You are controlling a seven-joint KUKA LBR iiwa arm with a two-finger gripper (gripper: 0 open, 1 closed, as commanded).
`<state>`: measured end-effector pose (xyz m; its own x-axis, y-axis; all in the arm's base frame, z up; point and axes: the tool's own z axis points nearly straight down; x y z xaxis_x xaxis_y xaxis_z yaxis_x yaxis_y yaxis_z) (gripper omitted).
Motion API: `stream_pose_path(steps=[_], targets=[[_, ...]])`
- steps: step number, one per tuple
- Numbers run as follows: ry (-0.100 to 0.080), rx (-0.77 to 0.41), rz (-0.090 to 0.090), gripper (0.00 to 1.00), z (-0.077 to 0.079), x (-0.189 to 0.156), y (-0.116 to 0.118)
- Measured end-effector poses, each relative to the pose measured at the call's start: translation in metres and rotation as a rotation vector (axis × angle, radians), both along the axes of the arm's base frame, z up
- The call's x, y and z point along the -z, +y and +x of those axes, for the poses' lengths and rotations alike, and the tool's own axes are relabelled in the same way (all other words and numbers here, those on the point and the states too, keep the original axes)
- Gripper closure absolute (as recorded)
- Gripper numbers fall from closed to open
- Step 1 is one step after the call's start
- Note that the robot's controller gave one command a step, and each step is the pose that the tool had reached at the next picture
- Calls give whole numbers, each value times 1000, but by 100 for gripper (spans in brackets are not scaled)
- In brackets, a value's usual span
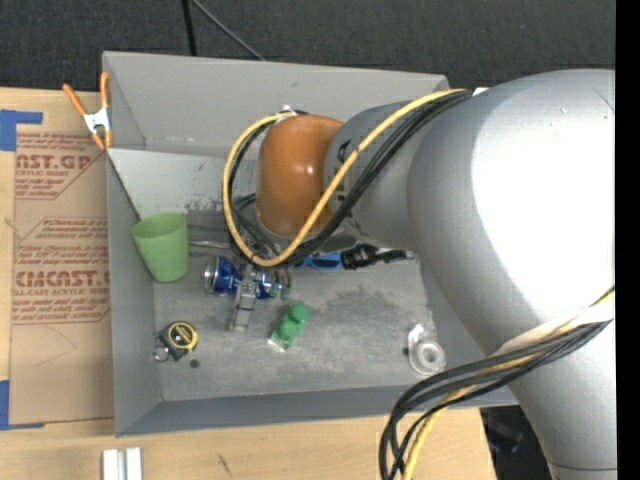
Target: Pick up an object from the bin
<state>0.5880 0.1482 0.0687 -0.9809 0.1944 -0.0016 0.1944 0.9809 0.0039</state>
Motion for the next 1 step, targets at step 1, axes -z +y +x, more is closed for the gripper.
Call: stream_pose_path(steps=[1], targets=[[-1, -1, 2, 0, 0, 0, 1]])
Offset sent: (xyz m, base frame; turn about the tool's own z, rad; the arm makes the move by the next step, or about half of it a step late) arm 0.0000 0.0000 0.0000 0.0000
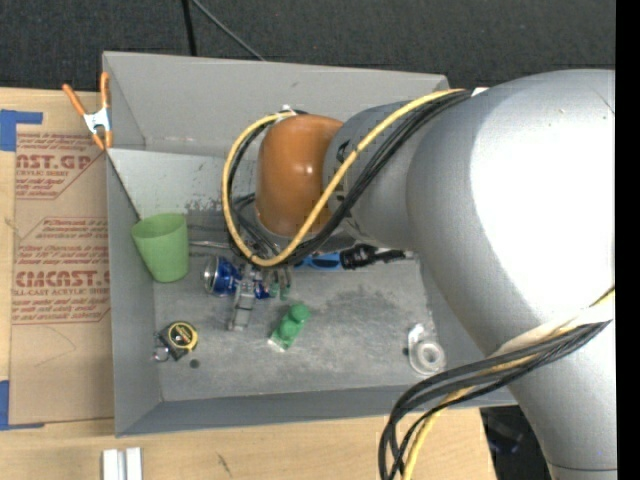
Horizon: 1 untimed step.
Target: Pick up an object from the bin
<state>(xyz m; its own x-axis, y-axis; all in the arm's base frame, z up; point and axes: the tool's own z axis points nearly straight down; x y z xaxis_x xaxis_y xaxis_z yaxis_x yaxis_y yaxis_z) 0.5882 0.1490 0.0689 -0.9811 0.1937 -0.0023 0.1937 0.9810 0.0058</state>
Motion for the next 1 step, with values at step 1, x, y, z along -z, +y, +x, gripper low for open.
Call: stream_pose_path(steps=[1], targets=[[-1, -1, 2, 0, 0, 0, 1]])
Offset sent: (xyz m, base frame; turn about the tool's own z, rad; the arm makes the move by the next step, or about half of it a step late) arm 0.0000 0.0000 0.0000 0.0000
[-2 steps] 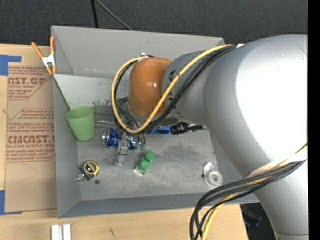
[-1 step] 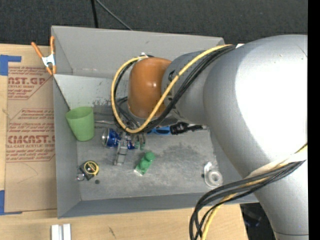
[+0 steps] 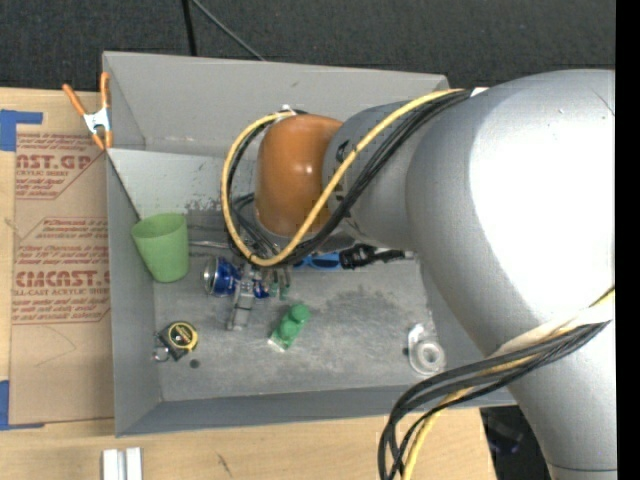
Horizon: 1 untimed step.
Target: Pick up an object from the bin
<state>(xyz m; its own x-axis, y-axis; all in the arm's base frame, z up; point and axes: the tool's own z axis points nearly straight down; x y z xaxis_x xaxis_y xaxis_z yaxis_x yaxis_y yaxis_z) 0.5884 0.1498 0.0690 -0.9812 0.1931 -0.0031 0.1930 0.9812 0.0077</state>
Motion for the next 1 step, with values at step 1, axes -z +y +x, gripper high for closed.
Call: stream_pose_path(steps=[1], targets=[[-9, 0, 3, 100, 3, -5, 1]])
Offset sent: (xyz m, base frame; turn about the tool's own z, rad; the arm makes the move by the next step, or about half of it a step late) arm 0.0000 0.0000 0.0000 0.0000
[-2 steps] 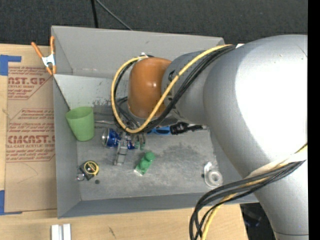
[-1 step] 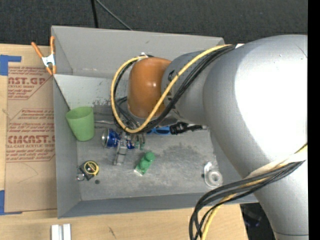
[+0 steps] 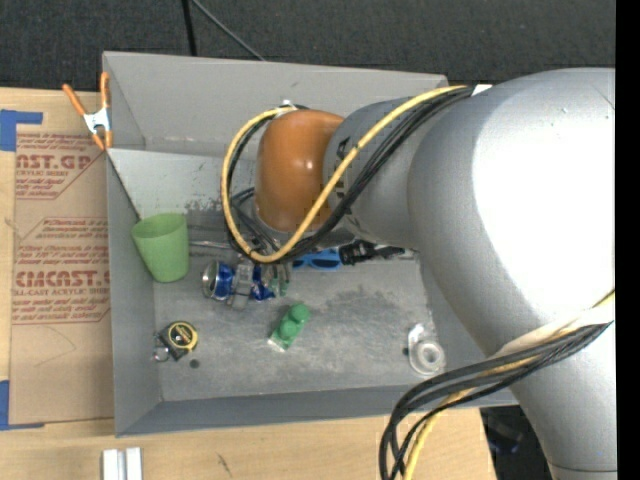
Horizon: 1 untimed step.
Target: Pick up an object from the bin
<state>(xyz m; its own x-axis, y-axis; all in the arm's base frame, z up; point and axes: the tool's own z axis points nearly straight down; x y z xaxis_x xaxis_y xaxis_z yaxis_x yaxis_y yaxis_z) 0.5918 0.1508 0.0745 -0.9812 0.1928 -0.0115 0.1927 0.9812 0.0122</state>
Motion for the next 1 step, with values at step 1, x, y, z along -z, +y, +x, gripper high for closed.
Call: stream_pose_path(steps=[1], targets=[[7, -1, -7, 100, 1, -39, 1]])
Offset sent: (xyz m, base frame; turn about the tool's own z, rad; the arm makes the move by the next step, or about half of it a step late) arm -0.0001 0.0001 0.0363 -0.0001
